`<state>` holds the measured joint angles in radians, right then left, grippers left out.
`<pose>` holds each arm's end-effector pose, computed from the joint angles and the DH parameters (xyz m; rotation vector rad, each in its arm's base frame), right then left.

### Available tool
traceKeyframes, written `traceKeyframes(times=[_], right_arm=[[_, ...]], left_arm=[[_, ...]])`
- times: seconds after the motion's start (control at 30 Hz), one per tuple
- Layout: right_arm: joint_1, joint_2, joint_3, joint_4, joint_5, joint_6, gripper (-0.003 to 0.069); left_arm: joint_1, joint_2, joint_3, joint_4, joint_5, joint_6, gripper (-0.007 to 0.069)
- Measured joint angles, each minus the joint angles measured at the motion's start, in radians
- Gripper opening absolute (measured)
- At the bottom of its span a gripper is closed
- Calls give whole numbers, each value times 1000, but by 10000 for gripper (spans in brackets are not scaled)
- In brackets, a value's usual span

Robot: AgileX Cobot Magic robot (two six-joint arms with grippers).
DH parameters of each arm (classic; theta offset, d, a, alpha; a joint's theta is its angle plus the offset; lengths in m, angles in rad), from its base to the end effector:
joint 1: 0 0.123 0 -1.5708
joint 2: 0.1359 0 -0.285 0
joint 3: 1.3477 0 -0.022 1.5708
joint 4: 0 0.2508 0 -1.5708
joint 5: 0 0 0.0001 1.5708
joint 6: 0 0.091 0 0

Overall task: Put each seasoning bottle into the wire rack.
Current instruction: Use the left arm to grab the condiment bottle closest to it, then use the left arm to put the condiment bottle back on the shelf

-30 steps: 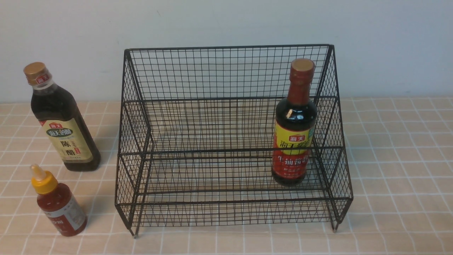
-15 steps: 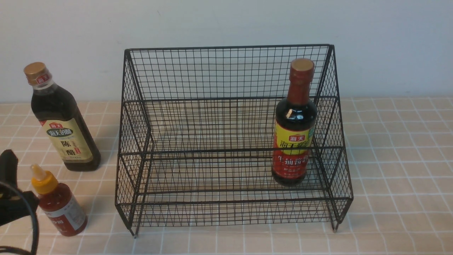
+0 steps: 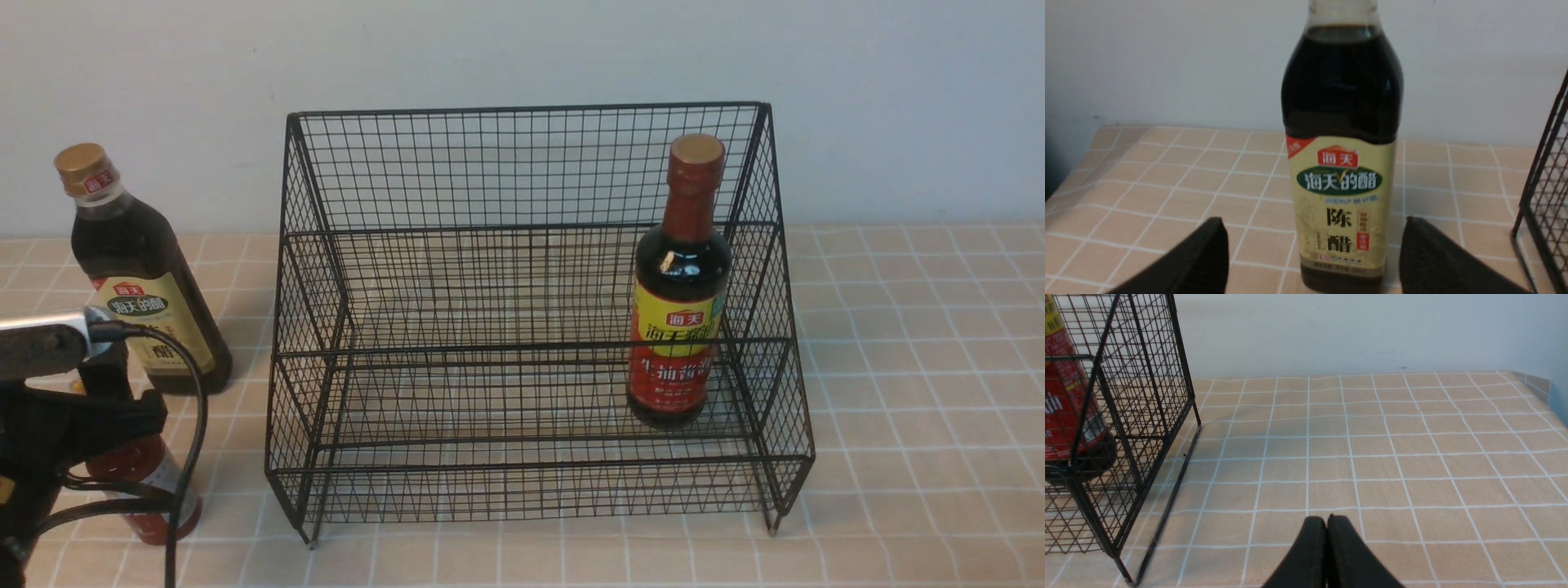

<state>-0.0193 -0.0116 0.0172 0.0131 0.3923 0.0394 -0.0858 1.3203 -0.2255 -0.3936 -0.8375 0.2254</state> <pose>0.0520 -0.0005 0.1728 0.0632 1.8805 0.0268 0.2067 0.0082 0.1876 -0.1722 1.7662 0.1621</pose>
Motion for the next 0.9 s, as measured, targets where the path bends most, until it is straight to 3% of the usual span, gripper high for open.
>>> traceKeyframes(times=[0.33,0.43,0.53,0.73,0.9], right_arm=[[0,0,0,-1,0,0,-14],[0,0,0,-1,0,0,-14],[0,0,0,-1,0,0,-14],[0,0,0,-2,0,0,-14],[0,0,0,-2,0,0,-14]], left_arm=[[0,189,-8,7,-90,-140,480],[0,186,-8,34,-92,-154,284],[0,141,-8,55,-56,-155,262],[0,-105,-14,131,102,-125,262],[0,-387,-114,133,494,-65,262]])
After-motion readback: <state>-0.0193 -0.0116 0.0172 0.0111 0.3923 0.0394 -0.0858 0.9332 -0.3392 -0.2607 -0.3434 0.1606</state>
